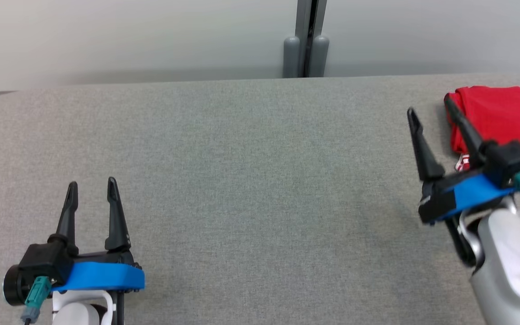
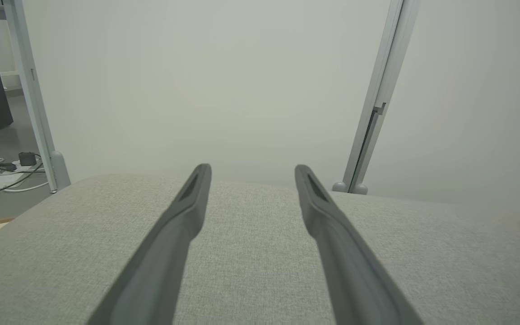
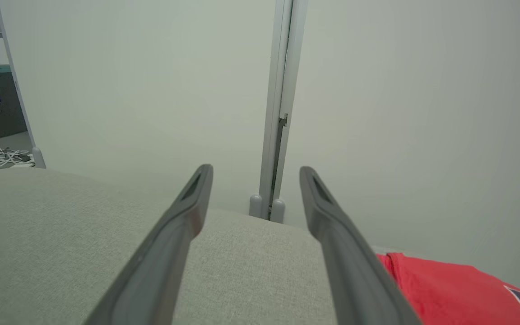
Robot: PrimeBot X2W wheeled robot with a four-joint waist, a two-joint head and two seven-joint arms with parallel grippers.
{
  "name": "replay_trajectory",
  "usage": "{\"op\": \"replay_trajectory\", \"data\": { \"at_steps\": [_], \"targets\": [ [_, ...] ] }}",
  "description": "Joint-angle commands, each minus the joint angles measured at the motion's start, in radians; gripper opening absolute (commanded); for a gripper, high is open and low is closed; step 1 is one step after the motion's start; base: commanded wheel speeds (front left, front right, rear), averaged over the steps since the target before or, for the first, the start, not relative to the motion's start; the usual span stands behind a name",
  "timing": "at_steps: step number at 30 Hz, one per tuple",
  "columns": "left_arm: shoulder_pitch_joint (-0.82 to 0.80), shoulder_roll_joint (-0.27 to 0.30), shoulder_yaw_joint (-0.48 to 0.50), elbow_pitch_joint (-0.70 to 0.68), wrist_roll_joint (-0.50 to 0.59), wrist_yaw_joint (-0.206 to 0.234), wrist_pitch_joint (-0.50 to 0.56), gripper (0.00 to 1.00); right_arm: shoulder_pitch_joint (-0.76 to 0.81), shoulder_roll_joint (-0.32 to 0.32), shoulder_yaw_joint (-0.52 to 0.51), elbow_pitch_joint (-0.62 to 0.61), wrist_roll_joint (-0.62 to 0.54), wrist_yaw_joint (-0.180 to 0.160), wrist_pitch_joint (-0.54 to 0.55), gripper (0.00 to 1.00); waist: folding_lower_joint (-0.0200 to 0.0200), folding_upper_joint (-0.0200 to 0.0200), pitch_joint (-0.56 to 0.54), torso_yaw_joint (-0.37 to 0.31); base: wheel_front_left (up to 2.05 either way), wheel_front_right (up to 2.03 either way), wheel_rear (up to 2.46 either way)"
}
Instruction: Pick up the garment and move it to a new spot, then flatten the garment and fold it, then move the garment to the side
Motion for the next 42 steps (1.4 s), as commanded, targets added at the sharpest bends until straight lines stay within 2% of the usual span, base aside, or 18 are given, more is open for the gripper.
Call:
{"op": "replay_trajectory", "data": {
  "at_steps": [1,9,22,38,39,42],
  "targets": [
    [0.008,0.001,0.000,0.001,-0.001,-0.001,-0.004,1.00,0.033,0.011,-0.006,-0.014,0.004,0.000,-0.005,1.00,0.0002,0.0000,-0.010,-0.005,0.00,0.00,0.00],
    [0.041,-0.002,-0.005,0.010,-0.003,0.006,-0.004,1.00,0.215,0.077,-0.073,-0.116,-0.004,0.000,0.007,1.00,0.0002,0.0000,-0.058,-0.022,0.00,0.00,0.00],
    [0.056,-0.002,-0.010,0.028,-0.005,0.011,-0.004,1.00,0.418,0.173,-0.176,-0.285,-0.043,0.000,0.073,1.00,0.0002,0.0000,-0.095,-0.023,0.00,0.00,0.00],
    [0.061,0.007,-0.011,0.035,-0.014,0.021,-0.004,1.00,0.457,0.199,-0.197,-0.340,-0.063,0.000,0.114,1.00,0.0002,0.0000,-0.098,-0.013,0.00,0.00,0.00],
    [0.056,0.001,-0.014,0.036,-0.008,0.020,0.000,0.00,0.447,0.196,-0.195,-0.336,-0.058,0.000,0.113,0.00,0.0003,0.0000,-0.098,-0.012,0.00,0.00,0.00],
    [0.067,-0.005,-0.014,0.061,-0.013,0.023,0.007,0.00,0.453,0.197,-0.193,-0.311,-0.051,0.000,0.116,0.00,0.0004,0.0000,-0.098,-0.012,0.00,0.00,0.00]
  ]
}}
